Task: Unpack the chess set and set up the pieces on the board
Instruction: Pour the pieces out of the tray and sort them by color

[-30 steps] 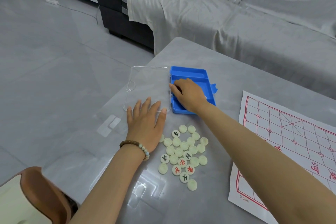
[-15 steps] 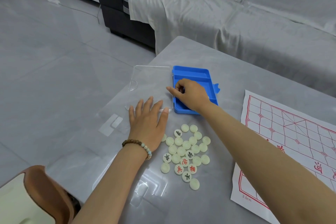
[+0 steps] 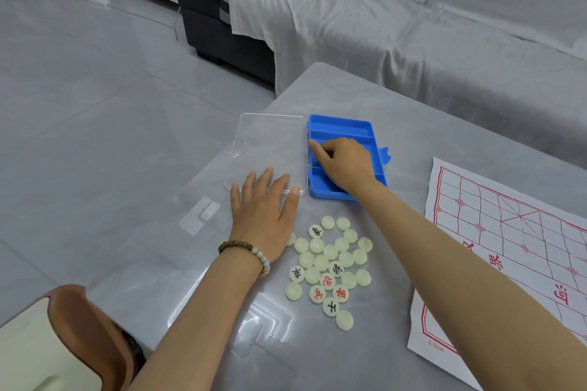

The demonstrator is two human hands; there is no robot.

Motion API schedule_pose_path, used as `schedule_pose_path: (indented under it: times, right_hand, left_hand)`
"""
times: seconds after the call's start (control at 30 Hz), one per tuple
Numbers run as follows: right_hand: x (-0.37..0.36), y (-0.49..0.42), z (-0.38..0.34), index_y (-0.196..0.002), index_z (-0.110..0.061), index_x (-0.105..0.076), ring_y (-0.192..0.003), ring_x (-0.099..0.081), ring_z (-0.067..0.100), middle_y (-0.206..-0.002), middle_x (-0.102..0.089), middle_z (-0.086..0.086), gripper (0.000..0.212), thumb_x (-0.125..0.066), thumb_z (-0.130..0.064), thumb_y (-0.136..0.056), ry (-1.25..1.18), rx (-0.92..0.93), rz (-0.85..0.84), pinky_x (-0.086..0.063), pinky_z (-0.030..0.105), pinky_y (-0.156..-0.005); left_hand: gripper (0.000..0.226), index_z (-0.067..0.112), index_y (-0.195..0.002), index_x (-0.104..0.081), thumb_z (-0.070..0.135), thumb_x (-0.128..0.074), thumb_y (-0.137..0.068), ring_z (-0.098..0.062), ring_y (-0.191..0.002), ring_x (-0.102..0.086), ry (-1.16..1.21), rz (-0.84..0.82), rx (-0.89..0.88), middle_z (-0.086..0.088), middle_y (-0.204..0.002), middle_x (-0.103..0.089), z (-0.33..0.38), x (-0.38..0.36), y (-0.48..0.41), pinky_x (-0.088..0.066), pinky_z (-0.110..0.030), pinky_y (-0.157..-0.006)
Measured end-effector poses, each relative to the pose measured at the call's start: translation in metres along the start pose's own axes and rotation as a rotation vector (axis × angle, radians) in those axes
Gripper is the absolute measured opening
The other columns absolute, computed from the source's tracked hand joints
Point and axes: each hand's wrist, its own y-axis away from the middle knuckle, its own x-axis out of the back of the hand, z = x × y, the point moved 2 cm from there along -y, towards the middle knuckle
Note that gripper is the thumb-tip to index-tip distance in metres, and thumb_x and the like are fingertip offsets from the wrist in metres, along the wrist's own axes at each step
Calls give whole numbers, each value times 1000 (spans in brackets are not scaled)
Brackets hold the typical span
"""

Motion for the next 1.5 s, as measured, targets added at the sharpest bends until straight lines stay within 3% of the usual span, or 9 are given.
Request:
schedule_pose_path:
  times: [0.17, 0.27, 0.43, 0.6, 0.8, 0.87, 0.97, 1.07, 1.5]
  right_hand:
    - [17, 1, 3, -51, -18, -21, -47, -17, 11, -48, -21, -3, 53, -46, -30, -97, -592, -196, 204, -19, 27, -49]
    - [39, 14, 0, -53, -14, -22, -50, -17, 13, -52, -21, 6, 51, -46, -27, -97, -710, -202, 292, -20, 27, -51]
    - [43, 86, 15, -53, -12, -31, -48, -23, 12, -50, -27, 4, 50, -46, -33, -97, -485, -162, 120, -22, 24, -49]
    - [28, 127, 32, -61, -18, -40, -49, -36, 10, -50, -39, -6, 40, -45, -38, -96, -36, -57, 16, -28, 26, -49]
    - [45, 140, 43, -103, -22, -56, -90, -50, 7, -101, -56, -6, 19, -46, -36, -96, -177, 42, -56, -42, 24, -80]
    - [53, 152, 48, -129, -26, -49, -117, -46, 6, -132, -49, -8, 36, -41, -41, -96, -166, 63, -171, -39, 26, -99]
    - [56, 171, 51, -149, -26, -21, -140, -17, 2, -156, -13, -12, 58, -31, -48, -96, -55, 112, -363, -14, 22, -115]
    - [55, 178, 46, -149, -27, -2, -142, -1, -1, -157, 5, -14, 61, -26, -48, -97, 14, 134, -391, -1, 18, -114]
    - [52, 198, 35, -148, -27, 12, -141, 14, 0, -156, 17, -12, 69, -22, -55, -95, 66, 89, -447, 7, 19, -114]
  left_hand:
    - [49, 31, -145, -21, 44, -15, -98, -15, -143, 5, 1, -7, -3, 7, -156, -5, -1, 0, 0, 13, -37, -113]
    - [50, 31, -145, -22, 44, -14, -98, -15, -143, 4, -10, -10, -6, 6, -156, -5, -1, 0, 0, 12, -38, -114]
    - [49, 31, -144, -23, 44, -14, -98, -17, -143, 3, -19, -9, 0, 5, -156, -7, 0, -1, -1, 10, -39, -114]
    - [49, 29, -144, -25, 43, -15, -98, -20, -143, 1, -33, 6, -4, 2, -156, -9, 2, -2, 0, 8, -40, -115]
    - [50, 29, -144, -26, 44, -14, -97, -20, -143, -1, -61, 17, -8, 2, -156, -11, 0, -3, 0, 6, -40, -115]
    - [50, 29, -144, -25, 44, -13, -97, -20, -143, -1, -62, 21, -11, 2, -156, -11, 0, -4, 0, 6, -39, -115]
    - [50, 28, -144, -26, 43, -14, -98, -21, -143, -2, -83, 29, -16, 1, -156, -11, 0, -5, 1, 5, -40, -115]
    - [50, 27, -144, -26, 43, -15, -98, -22, -144, -2, -103, 35, -18, 0, -156, -12, 0, -6, 3, 4, -41, -115]
    - [49, 26, -144, -27, 41, -16, -98, -24, -143, -3, -121, 42, -16, -1, -156, -12, 2, -6, 4, 4, -42, -115]
